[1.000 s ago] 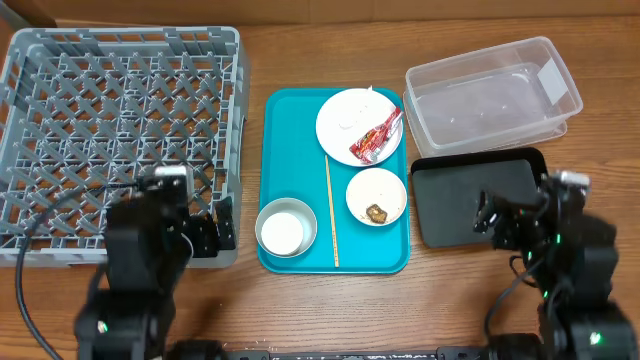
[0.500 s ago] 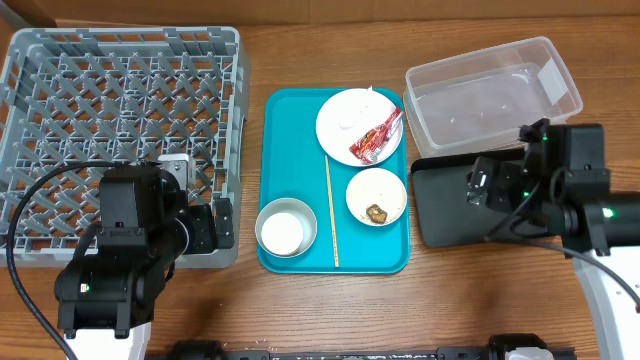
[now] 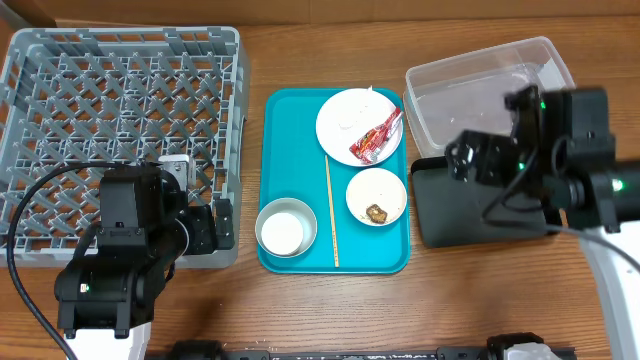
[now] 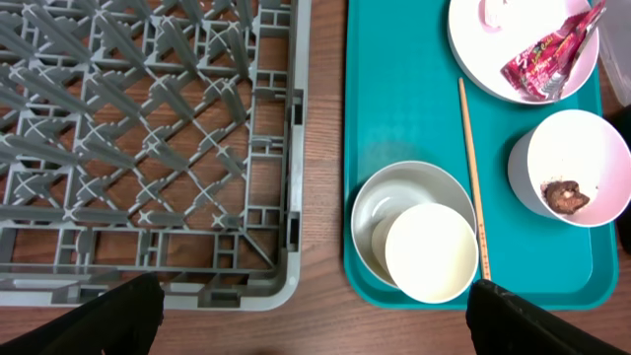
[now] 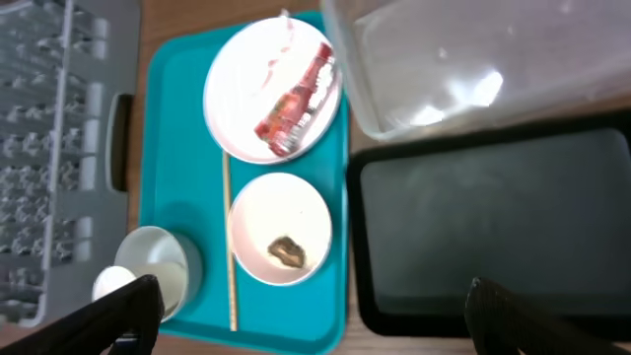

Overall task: Sort waste into correct bins and load items into the dishwasher
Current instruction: 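Reach the right gripper to the red wrapper on the white plate and grasp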

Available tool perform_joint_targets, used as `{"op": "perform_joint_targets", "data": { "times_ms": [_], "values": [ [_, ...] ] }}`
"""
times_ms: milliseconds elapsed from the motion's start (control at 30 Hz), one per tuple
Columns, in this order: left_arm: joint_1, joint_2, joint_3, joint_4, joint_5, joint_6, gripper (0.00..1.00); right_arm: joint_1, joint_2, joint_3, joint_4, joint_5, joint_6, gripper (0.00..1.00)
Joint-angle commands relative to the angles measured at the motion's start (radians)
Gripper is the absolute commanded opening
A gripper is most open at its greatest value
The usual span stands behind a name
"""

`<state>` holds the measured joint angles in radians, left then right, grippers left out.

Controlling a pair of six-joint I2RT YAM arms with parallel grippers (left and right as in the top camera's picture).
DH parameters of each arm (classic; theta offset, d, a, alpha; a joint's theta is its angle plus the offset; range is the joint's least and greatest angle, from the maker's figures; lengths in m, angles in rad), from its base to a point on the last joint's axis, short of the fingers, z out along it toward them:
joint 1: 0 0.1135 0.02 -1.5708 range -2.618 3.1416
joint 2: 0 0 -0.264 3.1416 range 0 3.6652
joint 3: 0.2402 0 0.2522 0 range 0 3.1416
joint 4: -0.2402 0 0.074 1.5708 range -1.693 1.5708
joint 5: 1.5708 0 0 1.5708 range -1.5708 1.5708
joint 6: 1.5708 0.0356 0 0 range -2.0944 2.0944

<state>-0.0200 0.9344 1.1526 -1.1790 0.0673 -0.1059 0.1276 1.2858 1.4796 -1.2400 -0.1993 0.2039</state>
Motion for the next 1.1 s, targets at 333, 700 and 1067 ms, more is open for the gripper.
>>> {"op": "perform_joint_targets", "data": {
  "times_ms": [333,700,1067],
  "values": [
    [-0.006,0.0,0.023,0.002,0.011,-0.014,1.0,0.216,0.473,0.44,0.083,0.2,0.035,1.0],
    [-0.006,0.0,0.023,0.001,0.011,-0.014,1.0,0.319,0.746,0.438,0.129,0.262,0.292,0.96],
    [-0.006,0.0,0.023,0.001,0.011,-0.014,1.0,0.324,0.94,0.438,0.173,0.255,0.425,0.92]
  ]
}}
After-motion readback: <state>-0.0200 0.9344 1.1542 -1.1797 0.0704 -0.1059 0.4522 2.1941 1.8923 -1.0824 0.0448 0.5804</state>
